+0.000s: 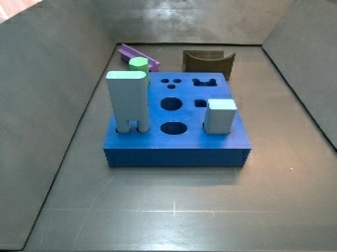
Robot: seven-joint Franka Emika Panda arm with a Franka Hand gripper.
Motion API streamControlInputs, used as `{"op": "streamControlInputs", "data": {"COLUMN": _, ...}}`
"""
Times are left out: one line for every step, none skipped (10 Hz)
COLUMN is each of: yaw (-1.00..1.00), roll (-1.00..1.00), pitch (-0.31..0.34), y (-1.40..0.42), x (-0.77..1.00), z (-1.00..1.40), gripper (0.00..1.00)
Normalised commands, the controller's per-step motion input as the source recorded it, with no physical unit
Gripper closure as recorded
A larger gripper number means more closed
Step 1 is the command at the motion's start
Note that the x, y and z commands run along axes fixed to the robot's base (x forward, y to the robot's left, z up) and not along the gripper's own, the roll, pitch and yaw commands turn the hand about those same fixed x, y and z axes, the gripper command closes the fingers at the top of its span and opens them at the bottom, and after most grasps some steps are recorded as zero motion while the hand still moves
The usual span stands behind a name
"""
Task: Pick up the star object. Move up. Place the star object on the fixture. Regrasp the star object. Move to above the board. Insert the star object.
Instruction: Pick up the star object.
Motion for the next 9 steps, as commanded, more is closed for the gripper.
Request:
{"op": "streamControlInputs", "data": {"yaw": 0.46, "roll": 0.17, "pitch": -0.106, "y": -0.03, "x": -0.32, "z": -0.53, "gripper": 0.0}}
{"op": "streamControlInputs", "data": {"yaw": 0.8, "roll": 0.16, "pitch": -0.077, "y": -0.18, "x": -0.41, "z": -0.9, "gripper": 0.0}}
{"op": "streamControlInputs", "data": {"yaw": 0.78, "roll": 0.16, "pitch": 0.0, "y": -0.29, "x": -0.25, "z": -0.9, "gripper": 0.0}}
{"op": "streamControlInputs", "data": {"yaw": 0.76, "roll": 0.16, "pitch": 0.013, "y": -0.32, "x": -0.24, "z": -0.91, "gripper": 0.0}}
{"op": "streamControlInputs", "data": {"yaw": 0.75, "roll": 0.16, "pitch": 0.02, "y": -0.33, "x": -0.23, "z": -0.91, "gripper": 0.0}}
{"op": "streamControlInputs", "data": {"yaw": 0.78, "roll": 0.14, "pitch": 0.0, "y": -0.21, "x": -0.31, "z": -0.95, "gripper": 0.0}}
{"op": "streamControlInputs", "data": {"yaw": 0.75, "roll": 0.07, "pitch": -0.094, "y": 0.06, "x": -0.47, "z": -1.0, "gripper": 0.0}}
{"op": "streamControlInputs", "data": {"yaw": 0.8, "roll": 0.02, "pitch": -0.104, "y": 0.15, "x": -0.31, "z": -1.0, "gripper": 0.0}}
{"op": "streamControlInputs", "data": {"yaw": 0.78, "roll": 0.02, "pitch": -0.089, "y": 0.14, "x": -0.29, "z": -1.0, "gripper": 0.0}}
